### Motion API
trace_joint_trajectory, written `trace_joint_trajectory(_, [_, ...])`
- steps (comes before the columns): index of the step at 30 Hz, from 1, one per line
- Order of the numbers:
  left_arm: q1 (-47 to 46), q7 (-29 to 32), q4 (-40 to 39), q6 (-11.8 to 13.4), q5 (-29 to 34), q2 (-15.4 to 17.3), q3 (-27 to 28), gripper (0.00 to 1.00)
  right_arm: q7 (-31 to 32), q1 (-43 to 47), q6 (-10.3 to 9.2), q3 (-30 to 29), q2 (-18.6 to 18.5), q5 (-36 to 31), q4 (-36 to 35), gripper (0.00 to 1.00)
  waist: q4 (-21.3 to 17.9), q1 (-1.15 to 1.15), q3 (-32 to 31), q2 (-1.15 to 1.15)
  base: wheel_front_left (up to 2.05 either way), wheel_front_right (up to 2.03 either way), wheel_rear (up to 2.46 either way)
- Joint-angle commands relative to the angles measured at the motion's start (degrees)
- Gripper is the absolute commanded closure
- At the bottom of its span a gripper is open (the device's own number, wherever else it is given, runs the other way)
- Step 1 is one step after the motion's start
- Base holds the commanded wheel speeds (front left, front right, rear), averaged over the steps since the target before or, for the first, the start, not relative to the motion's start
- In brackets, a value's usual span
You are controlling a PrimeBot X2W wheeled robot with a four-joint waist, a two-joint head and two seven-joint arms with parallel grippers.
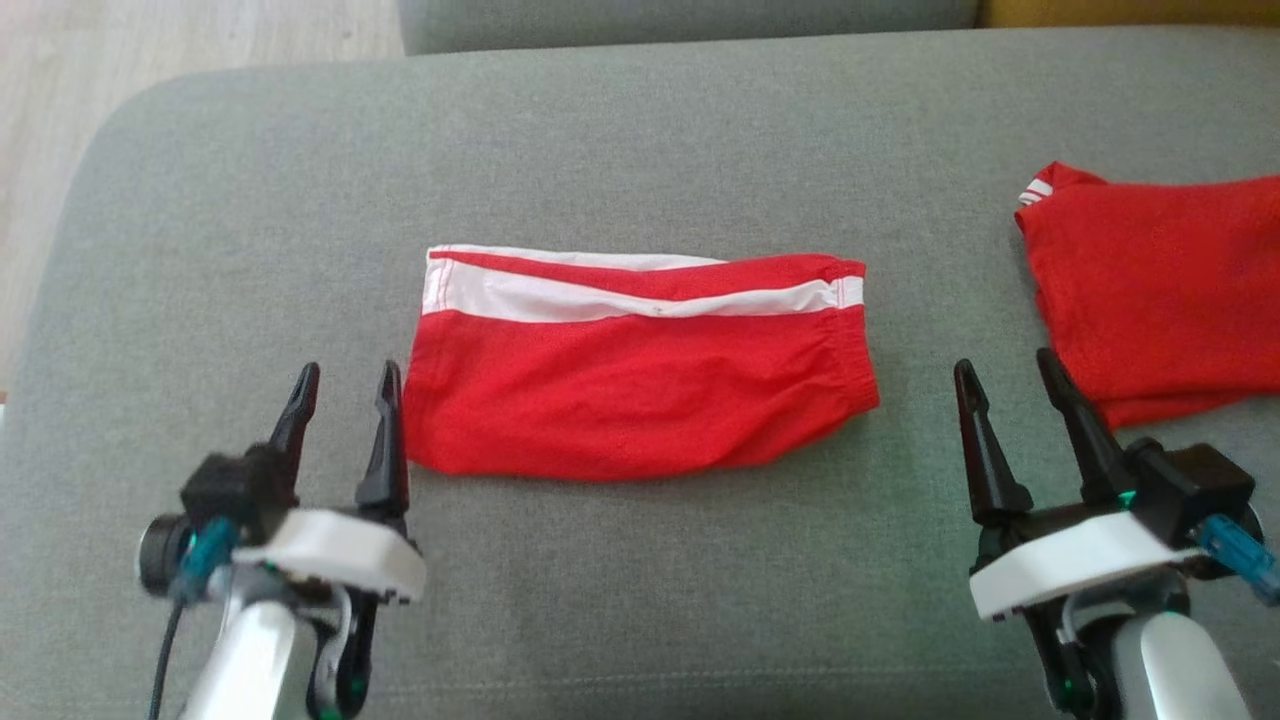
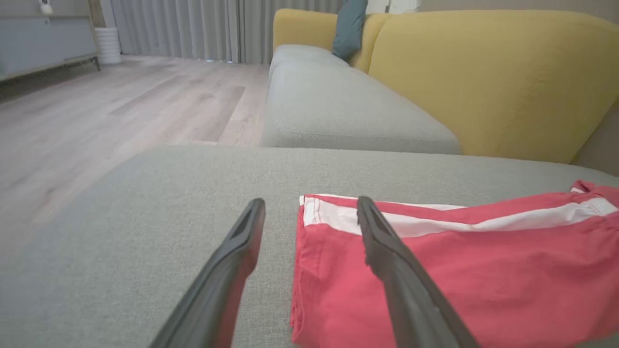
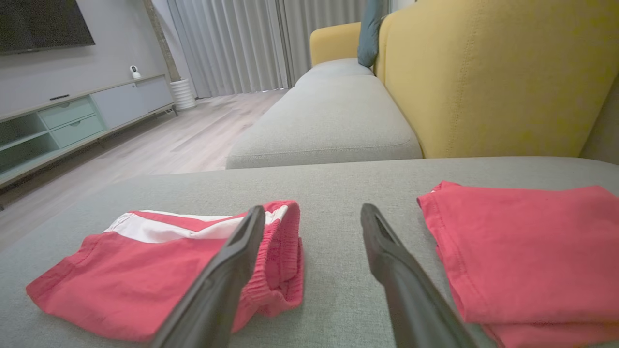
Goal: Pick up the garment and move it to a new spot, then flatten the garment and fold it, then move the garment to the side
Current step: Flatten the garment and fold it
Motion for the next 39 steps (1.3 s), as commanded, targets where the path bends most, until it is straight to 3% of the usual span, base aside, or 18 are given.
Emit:
trace_joint_trajectory(1, [-0.57, -0.68, -3.34, 0.59, 0.88, 1.62, 2.12, 0.0, 0.32, -0.16, -0.04, 0.81, -0.22, -0.6, -2.33, 0.0, 0.07, 0.0, -0.42, 0.0, 0.0, 0.0, 0.0])
trace_joint_trajectory(7, [3.08, -0.69, -8.44, 1.71, 2.53, 2.57, 1.64, 0.0, 1.41, 0.87, -0.04, 0.5, -0.22, -0.58, -3.05, 0.0, 0.03, 0.0, -0.85, 0.0, 0.0, 0.0, 0.0])
trace_joint_trajectory(21, [1.98, -0.3, -10.11, 1.68, 2.83, 2.7, 0.22, 0.0, 3.09, -0.73, -0.04, -0.48, -0.22, -0.8, -2.56, 0.0, 2.17, 0.0, 1.34, 0.0, 0.0, 0.0, 0.0])
trace_joint_trajectory(30, [-1.63, -0.54, -10.68, 0.77, 3.44, 1.83, -1.01, 0.0, 8.54, -9.02, -0.04, 1.99, -0.36, -0.88, 5.12, 0.0, 7.05, 0.0, 6.23, 0.0, 0.0, 0.0, 0.0])
trace_joint_trajectory(39, [-3.94, -0.68, -10.11, -0.05, 3.35, 0.39, -0.65, 0.0, 12.38, -14.27, -0.04, -2.21, -1.7, -0.82, 13.15, 0.0, 9.76, 0.0, 9.28, 0.0, 0.0, 0.0, 0.0])
